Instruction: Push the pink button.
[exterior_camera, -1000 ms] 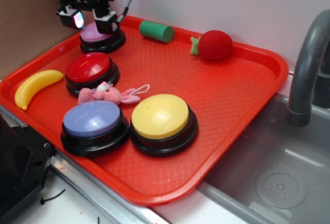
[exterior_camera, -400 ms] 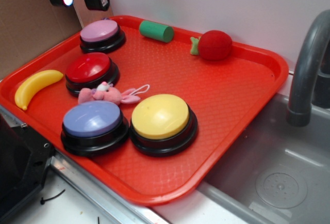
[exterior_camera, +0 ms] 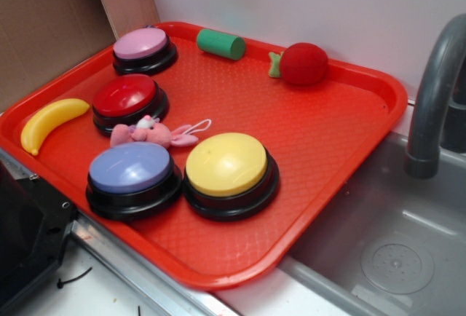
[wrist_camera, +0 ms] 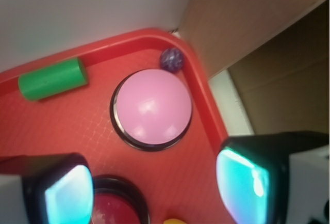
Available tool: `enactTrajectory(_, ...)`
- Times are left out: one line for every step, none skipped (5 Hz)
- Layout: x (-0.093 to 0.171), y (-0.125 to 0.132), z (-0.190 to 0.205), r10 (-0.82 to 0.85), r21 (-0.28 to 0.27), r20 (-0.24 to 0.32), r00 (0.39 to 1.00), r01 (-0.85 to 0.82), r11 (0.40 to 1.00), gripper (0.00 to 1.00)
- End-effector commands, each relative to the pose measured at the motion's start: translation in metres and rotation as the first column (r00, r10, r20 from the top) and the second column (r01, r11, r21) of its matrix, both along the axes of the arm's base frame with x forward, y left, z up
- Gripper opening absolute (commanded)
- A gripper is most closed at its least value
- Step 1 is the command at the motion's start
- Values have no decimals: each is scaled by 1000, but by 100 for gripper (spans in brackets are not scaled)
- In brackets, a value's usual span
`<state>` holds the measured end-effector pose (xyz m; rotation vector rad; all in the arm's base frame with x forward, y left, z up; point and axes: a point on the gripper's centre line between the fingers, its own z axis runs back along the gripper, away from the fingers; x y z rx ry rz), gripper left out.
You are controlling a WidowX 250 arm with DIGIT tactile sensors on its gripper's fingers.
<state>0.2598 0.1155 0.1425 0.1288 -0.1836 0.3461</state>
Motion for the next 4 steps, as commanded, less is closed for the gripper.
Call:
enactTrajectory(-5, -7, 38, -15, 10, 49, 999, 14, 1000, 100)
enactTrajectory(-12, -10, 46, 16, 37, -8, 1000, -16, 999, 100)
enactTrajectory(-19, -11, 57, 7, 31, -16, 1000, -7, 999, 100)
enactTrajectory(-28, -15, 66, 17, 26, -3, 1000, -16, 1000, 100)
